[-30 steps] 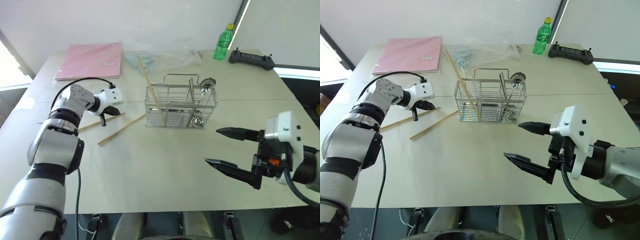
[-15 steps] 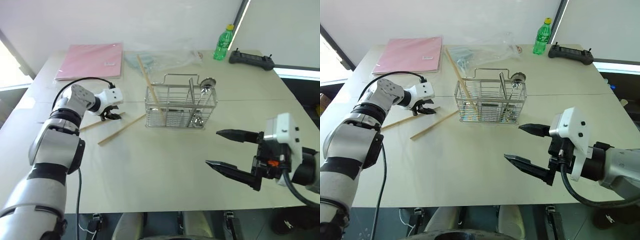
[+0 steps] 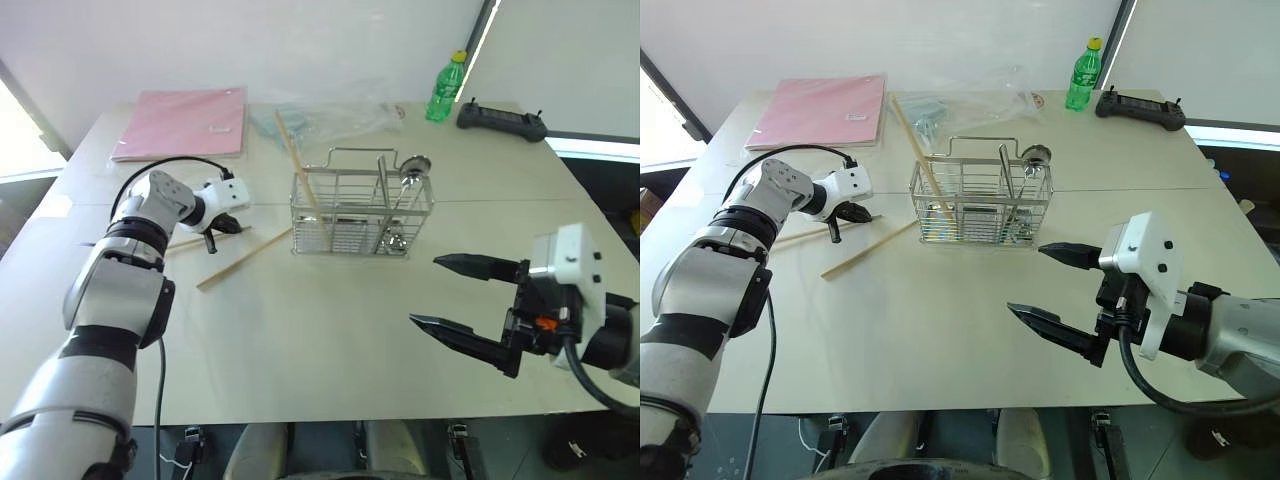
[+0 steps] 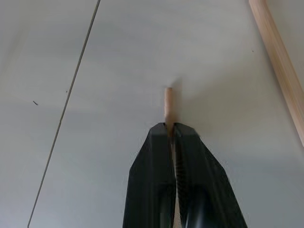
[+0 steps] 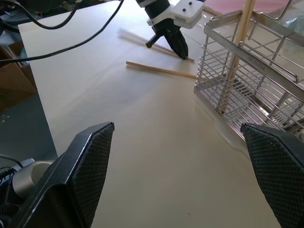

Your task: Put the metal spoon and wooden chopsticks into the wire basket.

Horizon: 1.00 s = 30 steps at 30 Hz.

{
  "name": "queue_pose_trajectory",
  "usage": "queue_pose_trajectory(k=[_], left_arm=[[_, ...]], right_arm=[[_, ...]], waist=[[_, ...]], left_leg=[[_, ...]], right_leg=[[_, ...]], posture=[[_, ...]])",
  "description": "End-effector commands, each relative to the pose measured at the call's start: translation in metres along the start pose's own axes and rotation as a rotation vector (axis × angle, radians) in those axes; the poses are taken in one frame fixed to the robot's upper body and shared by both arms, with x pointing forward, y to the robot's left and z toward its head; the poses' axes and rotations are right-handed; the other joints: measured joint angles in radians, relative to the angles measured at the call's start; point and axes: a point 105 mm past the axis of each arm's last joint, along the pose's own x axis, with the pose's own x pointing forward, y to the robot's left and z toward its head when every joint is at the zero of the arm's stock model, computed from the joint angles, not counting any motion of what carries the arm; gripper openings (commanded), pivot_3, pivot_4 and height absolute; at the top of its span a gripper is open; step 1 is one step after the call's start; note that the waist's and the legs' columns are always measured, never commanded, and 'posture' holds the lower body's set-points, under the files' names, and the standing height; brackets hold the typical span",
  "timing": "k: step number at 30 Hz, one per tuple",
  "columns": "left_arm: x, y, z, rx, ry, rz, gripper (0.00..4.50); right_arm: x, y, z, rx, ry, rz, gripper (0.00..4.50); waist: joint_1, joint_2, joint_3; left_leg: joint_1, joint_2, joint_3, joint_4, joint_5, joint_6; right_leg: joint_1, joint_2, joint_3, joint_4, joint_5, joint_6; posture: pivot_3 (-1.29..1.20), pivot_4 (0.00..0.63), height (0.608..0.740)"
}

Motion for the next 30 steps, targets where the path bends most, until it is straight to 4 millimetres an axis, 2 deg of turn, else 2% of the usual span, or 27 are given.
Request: queue_pose_trajectory(k=[1,10,15,18,23,30], left_arm=[[-0.006,0.006,0.0,-0.007,0.006,0.019,0.02],[-0.006,0.007,0.001,-0.007,0.003,0.029,0.02],[-0.011,0.014,0.003,-0.032,-0.025,0.074,0.02],[-0.019,0.022,0.001,-0.06,-0.042,0.125,0.02],[-0.035,0.035,-0.015,-0.088,-0.026,0.21,0.02],[-0.074,0.064,-0.028,-0.204,-0.098,0.414,0.02]], right_arm=[[-0.002,0.003,0.008,-0.049,-0.023,0.001,4.4],[-0.001,0.002,0.01,-0.056,-0.027,0.008,4.4],[-0.001,0.001,0.01,-0.057,-0.031,0.006,4.4],[0.0,0.001,0.011,-0.057,-0.033,0.01,4.4],[0.001,0.0,0.012,-0.062,-0.036,0.024,4.4],[0.003,-0.003,0.013,-0.075,-0.04,0.038,4.4]], waist=[[0.0,0.0,0.0],[0.0,0.0,0.0],[0.0,0.0,0.0],[-0.001,0.0,0.0],[0.0,-0.001,0.0],[0.0,-0.001,0.001]], left_leg=[[0.0,0.0,0.0,0.0,0.0,0.0],[0.0,0.0,0.0,0.0,0.0,0.0],[0.0,0.0,0.0,0.0,0.0,0.0],[0.0,0.0,0.0,0.0,0.0,0.0],[-0.001,0.0,0.0,0.0,0.0,0.001],[-0.001,0.0,0.0,0.0,0.0,0.001]], right_leg=[[0.0,0.0,0.0,0.0,0.0,0.0],[0.0,0.0,0.0,0.0,0.0,0.0],[0.0,0.0,0.0,0.0,0.0,0.0],[0.0,0.0,0.0,0.0,0.0,0.0],[-0.001,0.0,0.0,0.0,0.0,0.0],[-0.001,0.0,0.0,-0.001,0.0,0.0]], posture=[[0.0,0.15,0.722],[0.0,0.15,0.722],[0.0,0.15,0.722],[0.0,0.15,0.722],[0.0,0.15,0.722],[0.0,0.15,0.722]])
